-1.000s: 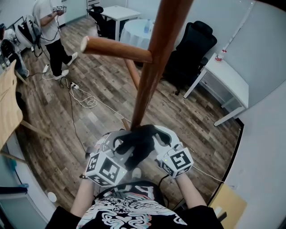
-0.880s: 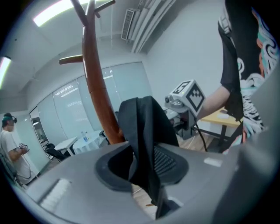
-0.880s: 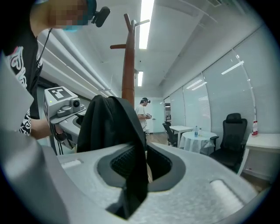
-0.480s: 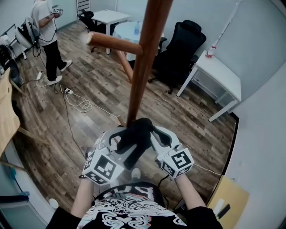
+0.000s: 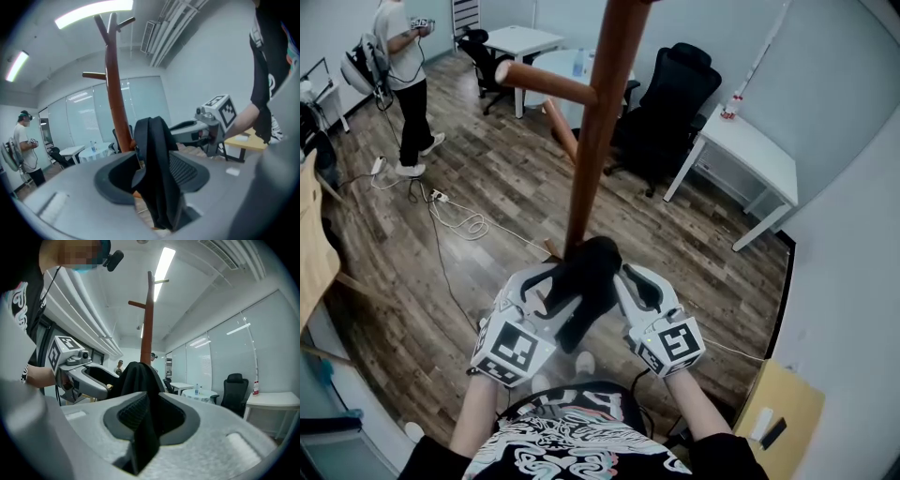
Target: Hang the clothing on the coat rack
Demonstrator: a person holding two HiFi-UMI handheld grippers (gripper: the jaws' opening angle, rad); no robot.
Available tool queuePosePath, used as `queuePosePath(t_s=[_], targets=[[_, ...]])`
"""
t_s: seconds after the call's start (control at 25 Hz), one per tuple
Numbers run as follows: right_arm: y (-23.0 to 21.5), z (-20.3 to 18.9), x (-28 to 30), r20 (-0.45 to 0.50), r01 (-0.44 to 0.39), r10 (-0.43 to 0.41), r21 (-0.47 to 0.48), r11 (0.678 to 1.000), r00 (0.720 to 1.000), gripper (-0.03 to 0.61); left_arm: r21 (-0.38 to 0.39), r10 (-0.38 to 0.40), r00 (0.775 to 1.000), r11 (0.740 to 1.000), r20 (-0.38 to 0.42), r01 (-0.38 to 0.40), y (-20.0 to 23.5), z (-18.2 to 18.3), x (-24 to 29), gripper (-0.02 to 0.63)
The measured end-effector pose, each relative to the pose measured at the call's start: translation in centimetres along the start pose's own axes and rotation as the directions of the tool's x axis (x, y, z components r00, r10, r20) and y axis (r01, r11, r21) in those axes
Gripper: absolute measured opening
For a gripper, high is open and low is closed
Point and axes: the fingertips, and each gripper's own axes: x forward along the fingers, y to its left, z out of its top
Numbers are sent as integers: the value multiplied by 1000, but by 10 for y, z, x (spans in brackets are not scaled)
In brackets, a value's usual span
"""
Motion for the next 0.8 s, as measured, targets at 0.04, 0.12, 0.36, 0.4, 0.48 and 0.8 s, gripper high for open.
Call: queuePosePath(t_s=[0.04, 0.12, 0.36, 0.4, 0.48, 0.8], targets=[[1, 1, -2, 2, 6, -6, -1, 1000, 1000, 75, -5, 4, 1000, 1000, 12, -4, 2, 3, -1, 218], [3, 2, -5, 8, 17, -17, 1, 1000, 1000, 74, -38, 13, 999, 999, 35, -11, 6, 6, -5, 218], [21, 5, -16, 21, 62, -62, -1, 998, 998, 72, -96, 99, 993, 991, 64, -93, 21, -4, -24, 218], [26, 5, -18, 18, 66, -66, 1, 998, 998, 71, -100, 111, 992, 989, 58, -105, 23, -8, -27, 214], [37, 2, -20, 5, 69, -69, 11, 998, 998, 72, -110, 123, 991, 987, 60, -116, 24, -15, -36, 162], [77, -13, -37, -50, 112, -112, -10, 994, 992, 67, -153, 126, 987, 982, 100, -109, 11, -36, -68, -11]])
